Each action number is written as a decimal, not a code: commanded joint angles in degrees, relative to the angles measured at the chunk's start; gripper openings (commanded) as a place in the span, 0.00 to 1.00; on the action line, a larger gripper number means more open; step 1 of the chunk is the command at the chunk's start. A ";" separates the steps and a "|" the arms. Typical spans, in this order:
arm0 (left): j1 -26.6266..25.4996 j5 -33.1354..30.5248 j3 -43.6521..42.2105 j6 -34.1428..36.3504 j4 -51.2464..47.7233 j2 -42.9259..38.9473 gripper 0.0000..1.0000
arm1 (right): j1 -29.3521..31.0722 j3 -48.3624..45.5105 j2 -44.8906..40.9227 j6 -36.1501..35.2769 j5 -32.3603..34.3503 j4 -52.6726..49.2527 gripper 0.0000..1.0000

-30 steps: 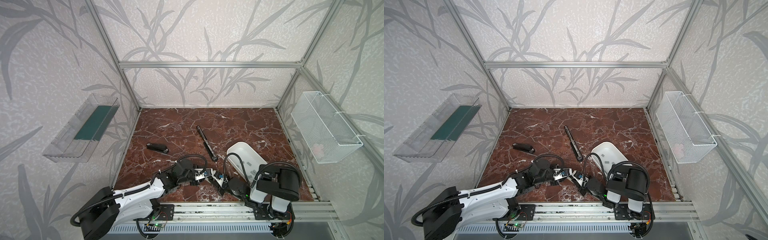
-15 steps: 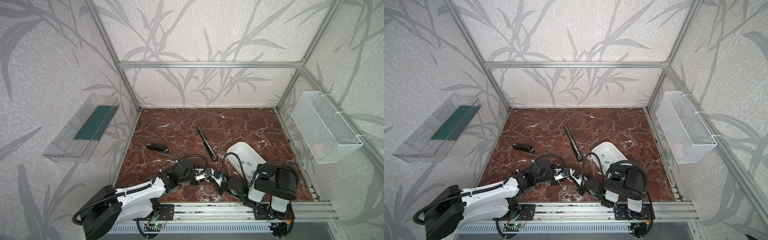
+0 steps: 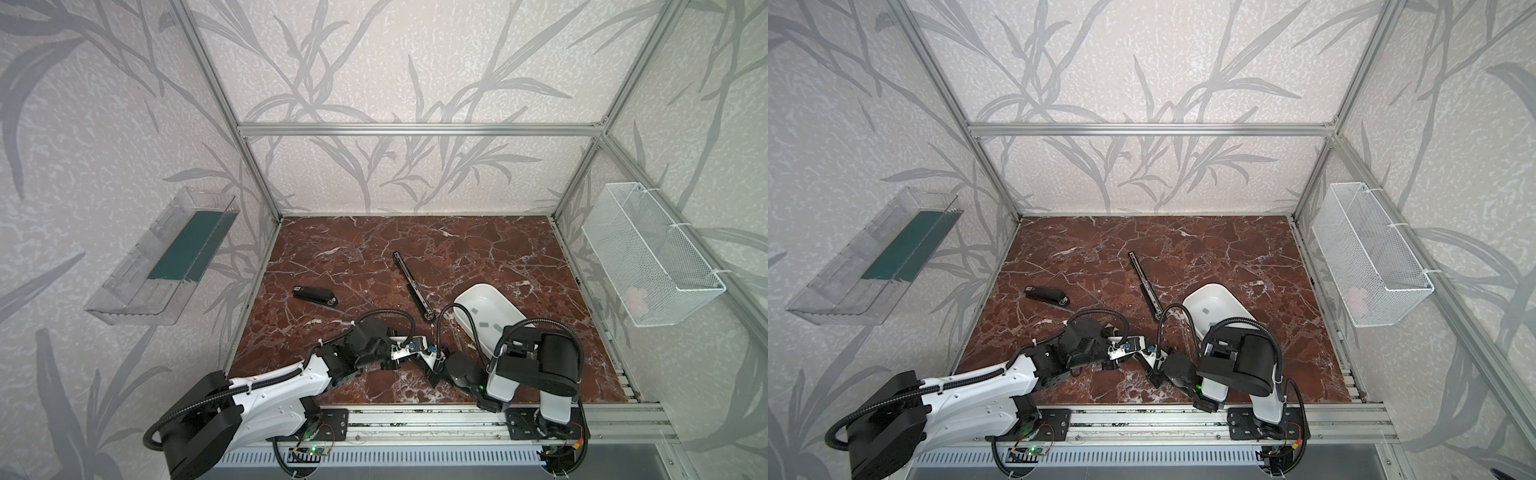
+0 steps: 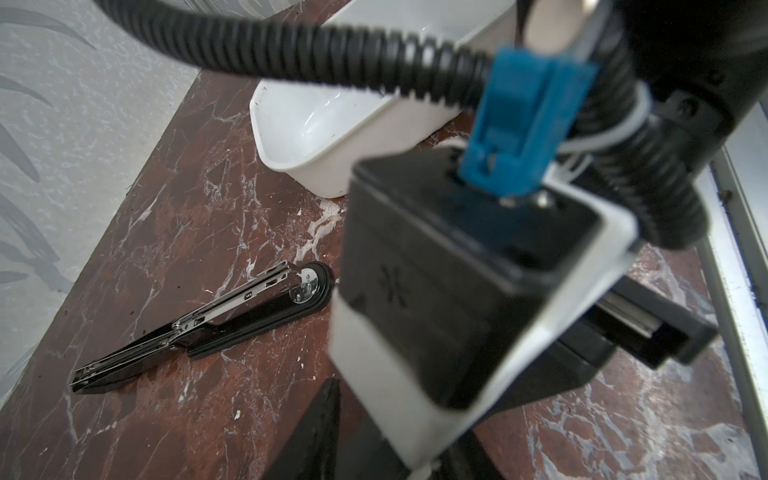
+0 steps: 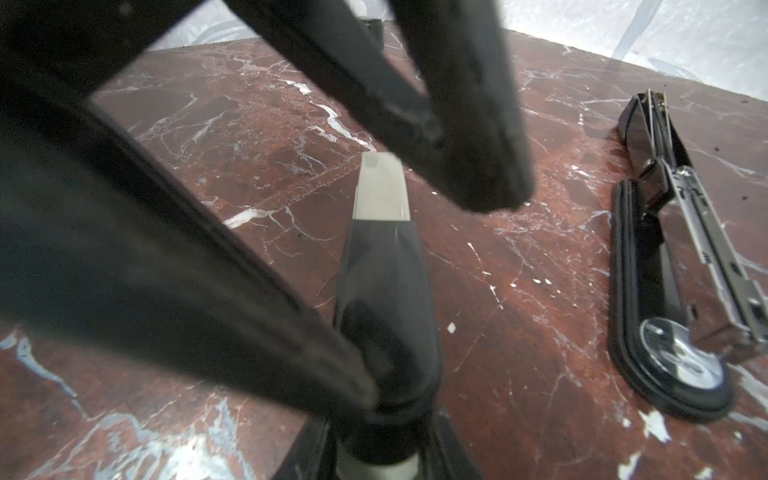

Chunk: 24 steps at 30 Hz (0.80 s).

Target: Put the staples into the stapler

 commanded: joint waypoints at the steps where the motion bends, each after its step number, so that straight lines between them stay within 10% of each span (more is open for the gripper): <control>1: -0.30 0.75 0.27 0.57 1.65 -0.85 0.37 | 0.14 1.59 1.79 -0.92 1.59 2.14 0.33; 24: -0.32 -12.06 0.47 -0.32 -8.57 -10.15 0.39 | 0.13 1.40 -1.55 -0.63 -1.27 2.14 0.12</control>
